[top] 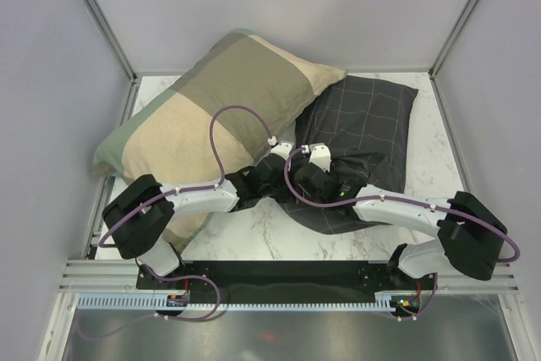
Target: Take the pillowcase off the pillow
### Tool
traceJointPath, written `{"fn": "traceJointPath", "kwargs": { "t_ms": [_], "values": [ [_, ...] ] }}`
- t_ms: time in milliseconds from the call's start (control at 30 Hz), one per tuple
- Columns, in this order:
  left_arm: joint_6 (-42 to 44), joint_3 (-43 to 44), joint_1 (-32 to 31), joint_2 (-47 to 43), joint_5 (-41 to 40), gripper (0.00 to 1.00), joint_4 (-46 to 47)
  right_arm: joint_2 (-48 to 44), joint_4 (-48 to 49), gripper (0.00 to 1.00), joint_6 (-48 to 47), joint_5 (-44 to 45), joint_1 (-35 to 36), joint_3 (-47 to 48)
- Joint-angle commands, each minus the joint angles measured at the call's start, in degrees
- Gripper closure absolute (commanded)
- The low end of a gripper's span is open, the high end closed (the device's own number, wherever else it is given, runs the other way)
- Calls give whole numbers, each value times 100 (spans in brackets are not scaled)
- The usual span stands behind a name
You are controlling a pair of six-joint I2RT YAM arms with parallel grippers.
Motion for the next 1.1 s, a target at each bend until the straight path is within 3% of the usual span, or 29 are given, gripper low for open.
{"fn": "traceJointPath", "kwargs": {
  "t_ms": [0,100,200,233,300,333,400,567,767,1067],
  "values": [
    [-183,-37,-61,-271,57,98,122,439,101,27,63,115,47,-149],
    [-166,-55,-61,-333,30,98,86,642,66,27,195,237,74,-272],
    [-148,-99,-61,-412,-22,98,69,739,39,38,354,474,83,-404],
    [-148,-125,-61,-421,-40,98,69,774,39,52,380,519,91,-431],
    [-148,-160,-61,-473,-66,98,69,809,13,67,398,571,91,-431],
    [-157,-178,-61,-482,-75,98,69,809,4,83,398,633,83,-440],
    [-157,-221,-52,-500,-137,98,60,783,-22,100,398,659,83,-431],
    [-209,-327,27,-518,-277,98,51,231,-469,100,206,756,83,-343],
    [-174,-143,308,-325,-260,98,-1,-1254,-1155,100,108,555,83,-334],
    [265,1183,642,922,-93,98,-450,-3285,-2245,100,319,106,83,69]
  ]
}}
